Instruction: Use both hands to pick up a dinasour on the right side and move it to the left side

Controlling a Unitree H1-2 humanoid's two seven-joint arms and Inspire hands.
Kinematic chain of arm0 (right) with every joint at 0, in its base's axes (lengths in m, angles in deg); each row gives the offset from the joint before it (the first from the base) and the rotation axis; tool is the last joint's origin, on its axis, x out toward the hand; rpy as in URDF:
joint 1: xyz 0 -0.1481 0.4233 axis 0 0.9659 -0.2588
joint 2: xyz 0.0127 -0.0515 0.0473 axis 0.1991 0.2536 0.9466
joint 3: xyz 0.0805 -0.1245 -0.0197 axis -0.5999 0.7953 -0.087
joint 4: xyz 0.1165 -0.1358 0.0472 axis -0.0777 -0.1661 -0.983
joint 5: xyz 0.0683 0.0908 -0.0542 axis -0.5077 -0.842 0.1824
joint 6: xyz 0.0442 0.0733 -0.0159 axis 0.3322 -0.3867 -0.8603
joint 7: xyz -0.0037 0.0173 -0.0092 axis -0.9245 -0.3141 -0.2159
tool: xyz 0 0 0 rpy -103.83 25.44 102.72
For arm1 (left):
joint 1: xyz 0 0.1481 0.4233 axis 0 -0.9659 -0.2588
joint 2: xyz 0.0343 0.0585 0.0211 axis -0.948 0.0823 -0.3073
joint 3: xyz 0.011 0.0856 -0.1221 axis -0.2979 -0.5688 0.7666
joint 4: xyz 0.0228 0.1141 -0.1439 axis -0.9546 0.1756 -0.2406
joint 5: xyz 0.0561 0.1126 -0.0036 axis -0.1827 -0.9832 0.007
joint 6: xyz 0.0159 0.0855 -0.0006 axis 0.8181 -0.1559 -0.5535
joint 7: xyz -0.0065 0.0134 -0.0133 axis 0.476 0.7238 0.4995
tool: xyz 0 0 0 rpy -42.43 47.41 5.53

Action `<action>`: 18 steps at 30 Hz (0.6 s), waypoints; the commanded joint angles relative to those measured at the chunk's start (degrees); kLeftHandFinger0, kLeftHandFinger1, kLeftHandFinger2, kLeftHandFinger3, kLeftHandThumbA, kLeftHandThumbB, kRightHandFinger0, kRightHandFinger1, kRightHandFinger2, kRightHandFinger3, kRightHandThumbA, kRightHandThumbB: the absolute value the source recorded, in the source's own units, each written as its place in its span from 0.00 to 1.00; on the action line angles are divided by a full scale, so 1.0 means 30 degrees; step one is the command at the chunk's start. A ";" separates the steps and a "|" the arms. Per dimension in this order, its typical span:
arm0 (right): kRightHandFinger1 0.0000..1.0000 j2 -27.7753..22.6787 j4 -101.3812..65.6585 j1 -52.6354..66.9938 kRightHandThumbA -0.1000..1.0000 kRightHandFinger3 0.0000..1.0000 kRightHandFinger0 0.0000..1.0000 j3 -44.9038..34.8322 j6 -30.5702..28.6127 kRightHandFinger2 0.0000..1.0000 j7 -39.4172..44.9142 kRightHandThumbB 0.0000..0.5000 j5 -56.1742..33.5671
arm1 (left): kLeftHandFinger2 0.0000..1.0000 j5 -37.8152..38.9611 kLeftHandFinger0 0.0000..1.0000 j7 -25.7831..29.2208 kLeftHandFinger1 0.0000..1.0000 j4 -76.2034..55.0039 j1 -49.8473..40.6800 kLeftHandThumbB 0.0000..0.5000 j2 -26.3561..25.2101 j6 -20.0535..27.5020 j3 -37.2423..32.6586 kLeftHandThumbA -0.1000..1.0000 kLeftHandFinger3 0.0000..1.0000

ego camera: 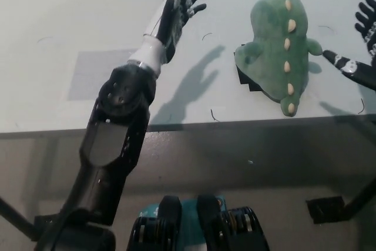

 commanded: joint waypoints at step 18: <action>1.00 -0.0780 0.7101 -0.6322 1.00 1.00 1.00 0.1148 -0.1658 1.00 0.0421 0.30 0.1289 | 1.00 0.0482 1.00 0.0611 1.00 1.1108 0.6821 0.89 0.0435 0.2366 0.1990 1.00 1.00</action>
